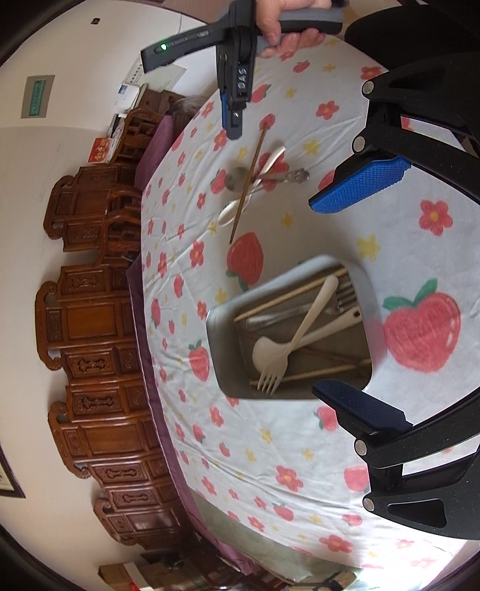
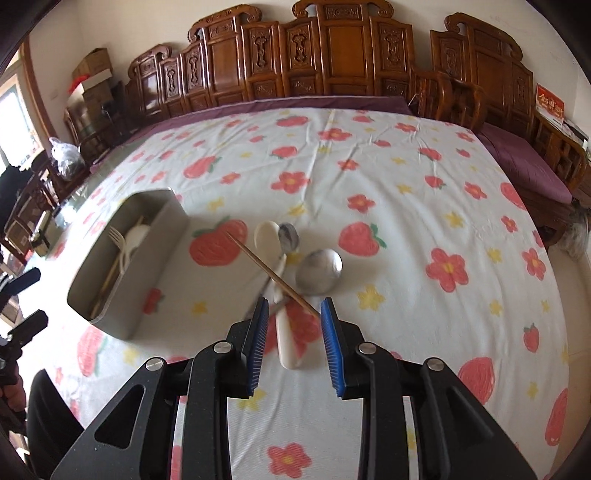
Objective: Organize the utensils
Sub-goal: 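Grasp a dark wooden chopstick from the pile with the right tool, then grasp a silver spoon by its handle with the left tool while the right tool holds the chopstick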
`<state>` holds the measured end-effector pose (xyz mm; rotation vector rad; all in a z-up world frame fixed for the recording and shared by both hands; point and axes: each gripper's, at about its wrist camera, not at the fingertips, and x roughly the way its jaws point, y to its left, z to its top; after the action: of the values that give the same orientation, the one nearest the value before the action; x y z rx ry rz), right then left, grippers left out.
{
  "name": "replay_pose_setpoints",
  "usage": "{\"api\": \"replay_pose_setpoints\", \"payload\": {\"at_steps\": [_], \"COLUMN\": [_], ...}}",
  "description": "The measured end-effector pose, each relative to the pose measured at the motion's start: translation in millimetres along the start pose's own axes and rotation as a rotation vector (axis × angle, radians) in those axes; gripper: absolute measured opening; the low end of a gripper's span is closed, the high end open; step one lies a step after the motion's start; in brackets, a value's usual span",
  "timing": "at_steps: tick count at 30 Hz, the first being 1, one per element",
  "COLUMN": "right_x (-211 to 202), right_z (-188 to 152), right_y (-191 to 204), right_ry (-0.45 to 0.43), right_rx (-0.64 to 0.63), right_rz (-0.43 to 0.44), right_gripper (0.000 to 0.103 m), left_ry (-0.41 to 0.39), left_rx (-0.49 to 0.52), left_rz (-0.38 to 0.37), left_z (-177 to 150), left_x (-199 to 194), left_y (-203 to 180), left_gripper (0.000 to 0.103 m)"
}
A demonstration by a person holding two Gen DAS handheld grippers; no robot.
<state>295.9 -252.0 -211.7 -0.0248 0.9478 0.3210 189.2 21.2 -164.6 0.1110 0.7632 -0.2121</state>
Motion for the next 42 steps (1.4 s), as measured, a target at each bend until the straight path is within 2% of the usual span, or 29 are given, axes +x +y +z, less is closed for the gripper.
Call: {"api": "replay_pose_setpoints", "payload": {"at_steps": [8,18,21,22,24,28,32,35,42], "right_x": [47.9,74.9,75.4,74.7,73.4,61.6,37.9,18.8,-14.2], "right_z": [0.4,7.2,7.2,7.0,5.5,-2.8,-11.8,-18.0,-31.5], "right_y": [-8.8,1.7,1.1,0.1,-1.2,-2.9,-5.6,-17.7,-44.5], "right_ry": [0.109,0.200,0.197,0.196,0.193,0.177,0.119,0.083,0.034], "right_rx": [-0.082,-0.195,-0.201,-0.200,-0.208,-0.214,-0.204,-0.138,-0.055], "right_rz": [-0.023,0.009,0.015,0.014,0.020,0.047,0.066,0.077,0.044], "right_gripper": [0.032,0.031,0.030,0.027,0.014,0.006,0.006,0.006,0.006], "left_ry": [0.014,0.057,0.067,0.068,0.073,0.079,0.082,0.089,0.106], "left_rx": [0.000,0.010,0.014,0.016,0.019,0.031,0.049,0.064,0.107], "left_rz": [-0.030,-0.059,-0.057,-0.055,-0.055,-0.053,-0.052,-0.054,-0.050], "left_z": [3.8,-0.2,-0.6,-0.5,0.5,3.5,8.6,14.5,30.2], "left_x": [11.7,25.6,28.4,29.2,31.0,35.8,41.5,47.3,67.5], "left_y": [-24.0,-42.0,-46.8,-48.3,-51.6,-61.8,-72.0,-82.0,-103.5], "left_gripper": [0.088,0.088,0.088,0.088,0.088,0.088,0.088,0.088,0.088]}}
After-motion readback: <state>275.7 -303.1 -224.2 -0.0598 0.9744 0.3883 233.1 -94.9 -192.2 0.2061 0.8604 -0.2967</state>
